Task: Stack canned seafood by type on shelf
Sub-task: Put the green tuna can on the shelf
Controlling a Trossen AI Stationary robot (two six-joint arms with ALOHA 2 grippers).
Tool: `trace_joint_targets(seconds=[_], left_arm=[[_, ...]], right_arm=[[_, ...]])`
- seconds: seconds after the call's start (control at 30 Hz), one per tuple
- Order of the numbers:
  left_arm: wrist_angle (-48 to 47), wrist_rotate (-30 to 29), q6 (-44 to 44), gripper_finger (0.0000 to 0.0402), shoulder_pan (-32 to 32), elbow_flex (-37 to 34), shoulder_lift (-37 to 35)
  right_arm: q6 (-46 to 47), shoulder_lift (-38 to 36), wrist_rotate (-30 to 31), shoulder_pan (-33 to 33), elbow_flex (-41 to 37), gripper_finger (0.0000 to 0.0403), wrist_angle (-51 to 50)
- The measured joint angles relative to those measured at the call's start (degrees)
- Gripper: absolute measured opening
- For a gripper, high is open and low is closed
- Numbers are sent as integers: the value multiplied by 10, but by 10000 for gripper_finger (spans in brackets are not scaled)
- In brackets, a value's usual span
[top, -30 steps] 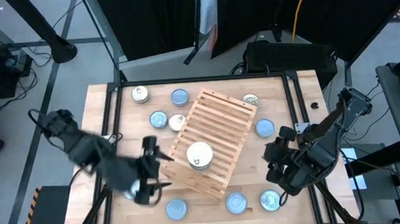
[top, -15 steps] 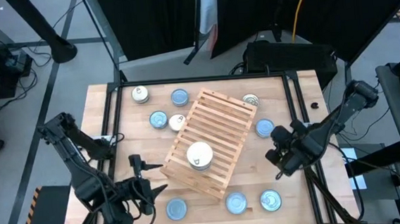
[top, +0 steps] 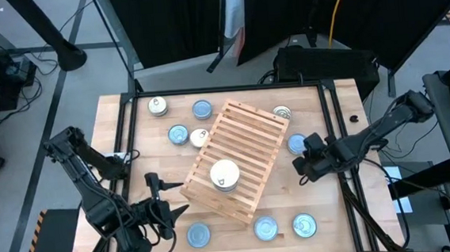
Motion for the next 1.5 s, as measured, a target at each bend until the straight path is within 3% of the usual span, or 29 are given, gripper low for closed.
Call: trace_joint_targets(seconds=[0.3, 0.7, 1.23, 1.5], left_arm=[[1, -4, -1, 327, 0, 0, 0], [1, -4, -1, 327, 0, 0, 0], [0, -4, 0, 327, 0, 0, 0], [0, -4, 0, 327, 0, 0, 0]], right_arm=[[-50, 56, -43, -57, 0, 0, 0], [-98, 86, -47, -101, -1, 0, 19], [-122, 113, -65, -112, 0, 0, 31], [-121, 112, -111, -111, 2, 0, 30]])
